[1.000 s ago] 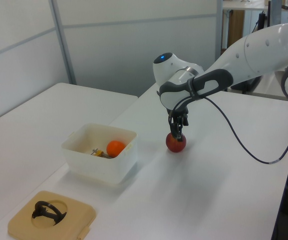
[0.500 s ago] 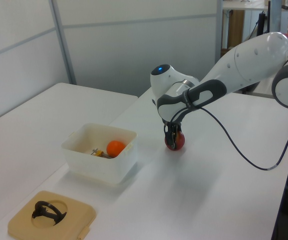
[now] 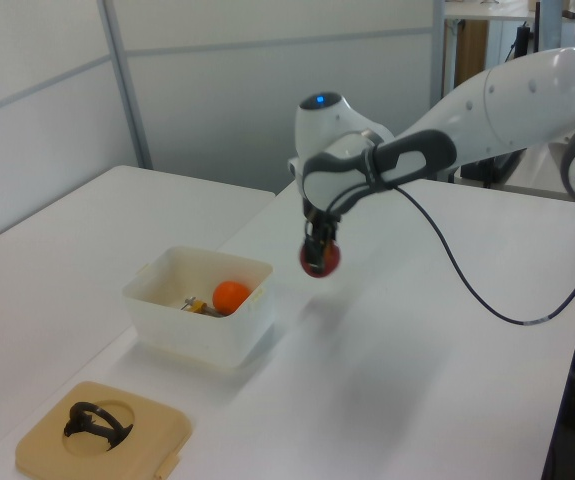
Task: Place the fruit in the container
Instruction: 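Lift the apple and carry it over the white container, then lower the apple into the container, open the gripper and rise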
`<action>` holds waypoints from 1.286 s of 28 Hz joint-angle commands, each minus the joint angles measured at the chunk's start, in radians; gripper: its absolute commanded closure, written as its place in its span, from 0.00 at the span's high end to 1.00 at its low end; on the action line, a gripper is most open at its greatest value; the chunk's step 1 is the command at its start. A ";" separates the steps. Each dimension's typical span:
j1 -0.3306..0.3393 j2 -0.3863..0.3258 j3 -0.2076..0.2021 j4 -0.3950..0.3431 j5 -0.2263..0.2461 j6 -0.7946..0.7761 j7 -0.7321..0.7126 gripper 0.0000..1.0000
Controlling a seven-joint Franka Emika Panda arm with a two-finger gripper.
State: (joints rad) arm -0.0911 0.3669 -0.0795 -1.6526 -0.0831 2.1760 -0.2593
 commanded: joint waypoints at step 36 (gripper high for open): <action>0.116 -0.183 0.139 0.089 -0.007 -0.281 0.562 1.00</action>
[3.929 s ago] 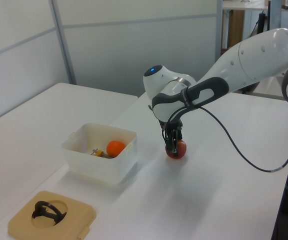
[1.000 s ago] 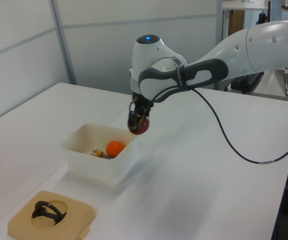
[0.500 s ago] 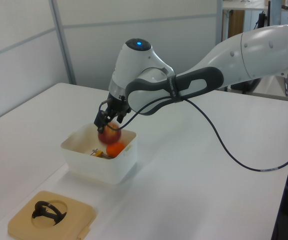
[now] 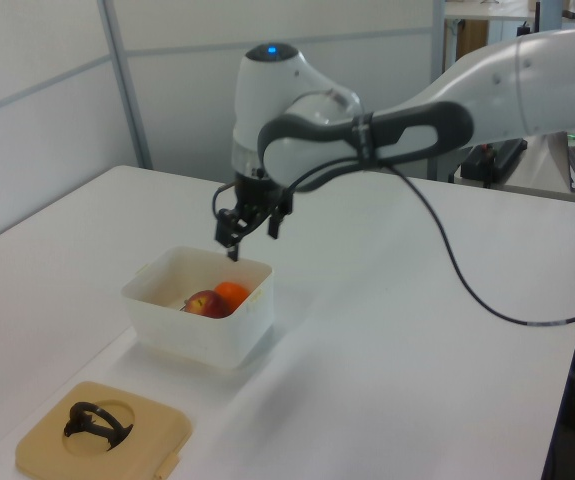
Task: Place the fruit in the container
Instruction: 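Lower the apple into the container, open the gripper and rise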
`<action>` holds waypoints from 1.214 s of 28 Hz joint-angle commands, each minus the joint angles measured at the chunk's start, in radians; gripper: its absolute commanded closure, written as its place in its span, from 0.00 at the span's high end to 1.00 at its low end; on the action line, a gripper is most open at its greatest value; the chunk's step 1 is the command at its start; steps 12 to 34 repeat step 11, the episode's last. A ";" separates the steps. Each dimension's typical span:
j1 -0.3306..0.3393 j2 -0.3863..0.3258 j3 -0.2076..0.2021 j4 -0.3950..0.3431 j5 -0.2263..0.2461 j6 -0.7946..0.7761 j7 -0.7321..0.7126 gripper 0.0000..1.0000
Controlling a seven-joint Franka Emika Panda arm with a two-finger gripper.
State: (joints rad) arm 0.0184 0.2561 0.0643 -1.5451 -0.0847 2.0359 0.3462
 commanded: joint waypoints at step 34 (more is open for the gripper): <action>-0.003 -0.231 -0.015 -0.044 0.010 -0.437 -0.193 1.00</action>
